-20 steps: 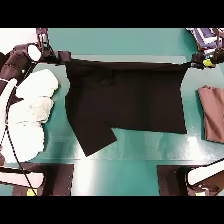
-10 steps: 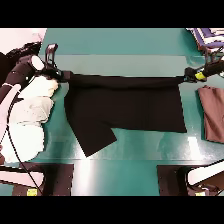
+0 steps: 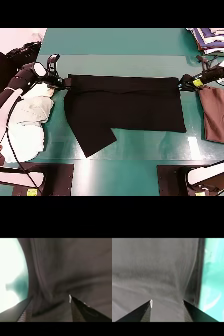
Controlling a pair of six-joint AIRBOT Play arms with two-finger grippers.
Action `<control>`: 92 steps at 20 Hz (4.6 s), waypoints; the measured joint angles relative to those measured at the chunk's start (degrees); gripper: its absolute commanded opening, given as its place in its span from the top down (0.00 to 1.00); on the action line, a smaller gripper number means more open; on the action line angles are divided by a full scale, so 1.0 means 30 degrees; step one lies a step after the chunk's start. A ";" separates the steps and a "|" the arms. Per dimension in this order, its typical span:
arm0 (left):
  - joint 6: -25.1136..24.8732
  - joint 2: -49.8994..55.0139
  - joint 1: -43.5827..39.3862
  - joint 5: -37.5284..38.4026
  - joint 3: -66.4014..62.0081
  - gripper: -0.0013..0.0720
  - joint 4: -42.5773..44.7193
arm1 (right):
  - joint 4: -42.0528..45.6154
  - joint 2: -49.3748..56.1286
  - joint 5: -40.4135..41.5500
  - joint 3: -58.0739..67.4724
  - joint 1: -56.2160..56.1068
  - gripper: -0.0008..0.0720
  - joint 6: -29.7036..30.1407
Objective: Fold the shirts.
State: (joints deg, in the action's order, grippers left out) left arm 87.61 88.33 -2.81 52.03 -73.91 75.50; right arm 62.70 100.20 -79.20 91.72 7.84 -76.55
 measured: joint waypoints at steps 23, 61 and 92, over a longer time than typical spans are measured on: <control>-0.0007 -1.0958 -0.0860 0.1545 1.5344 0.26 -0.6426 | -0.0940 -1.1417 -0.2317 -1.0907 0.3541 0.40 0.2113; 0.2390 -1.5307 -0.4051 0.6615 1.3427 0.95 -0.4466 | 0.3344 -1.3136 -0.2361 -1.6721 0.5770 0.96 0.2929; 0.1690 -0.2266 -0.1304 0.0525 0.1144 0.72 -0.2280 | 0.0678 -0.0138 -0.3118 0.0627 0.1020 0.50 0.0255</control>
State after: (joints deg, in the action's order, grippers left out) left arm 92.68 81.54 -6.72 53.60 -70.48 68.66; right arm 64.73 99.79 -88.55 93.60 10.90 -75.79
